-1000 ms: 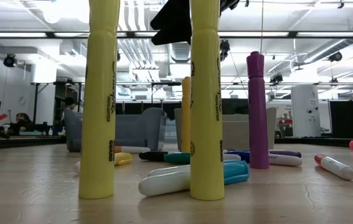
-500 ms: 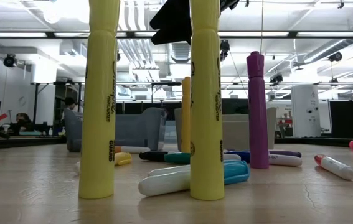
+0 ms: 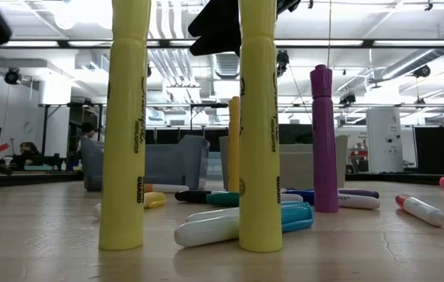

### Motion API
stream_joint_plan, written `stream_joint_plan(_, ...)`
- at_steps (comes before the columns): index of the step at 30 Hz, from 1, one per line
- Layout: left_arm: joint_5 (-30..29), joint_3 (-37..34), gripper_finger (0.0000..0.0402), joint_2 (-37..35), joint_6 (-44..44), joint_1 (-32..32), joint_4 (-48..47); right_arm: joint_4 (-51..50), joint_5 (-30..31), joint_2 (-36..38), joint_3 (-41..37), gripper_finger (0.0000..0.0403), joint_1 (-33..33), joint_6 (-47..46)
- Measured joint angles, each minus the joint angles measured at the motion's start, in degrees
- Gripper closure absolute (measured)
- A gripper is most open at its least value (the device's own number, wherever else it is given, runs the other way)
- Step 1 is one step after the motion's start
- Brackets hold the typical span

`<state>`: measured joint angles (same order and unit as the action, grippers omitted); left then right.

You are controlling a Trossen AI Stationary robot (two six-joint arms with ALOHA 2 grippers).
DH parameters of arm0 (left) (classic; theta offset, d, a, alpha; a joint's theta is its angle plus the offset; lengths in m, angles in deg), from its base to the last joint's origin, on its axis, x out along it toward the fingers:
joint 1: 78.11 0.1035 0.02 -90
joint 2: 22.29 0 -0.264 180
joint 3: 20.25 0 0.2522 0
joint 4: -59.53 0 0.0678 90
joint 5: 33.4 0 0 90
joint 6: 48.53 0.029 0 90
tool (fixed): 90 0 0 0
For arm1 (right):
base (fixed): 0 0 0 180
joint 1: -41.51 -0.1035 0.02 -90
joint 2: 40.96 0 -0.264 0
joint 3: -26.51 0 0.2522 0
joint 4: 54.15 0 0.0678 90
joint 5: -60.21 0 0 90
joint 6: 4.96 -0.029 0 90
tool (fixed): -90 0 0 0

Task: Pick & Place Markers
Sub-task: Put the large green marker pen into the white bin

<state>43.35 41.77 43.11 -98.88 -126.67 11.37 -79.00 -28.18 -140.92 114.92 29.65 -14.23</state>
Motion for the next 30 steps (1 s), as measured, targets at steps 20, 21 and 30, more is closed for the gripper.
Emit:
stream_joint_plan(20,-32.85,8.82,0.0344,-7.47,28.83,2.24,2.11,18.41,0.02,0.0,0.0,0.0227,0.13,12.01)
stream_joint_plan(21,-33.01,8.8,0.0344,-7.43,30.59,2.38,3.72,19.3,0.01,0.0,0.0,0.0227,0.13,12.76)
stream_joint_plan(30,-34.81,8.77,0.0344,-7.33,46.21,2.71,18.94,23.62,-0.13,0.0,0.0,0.0227,0.13,15.24)
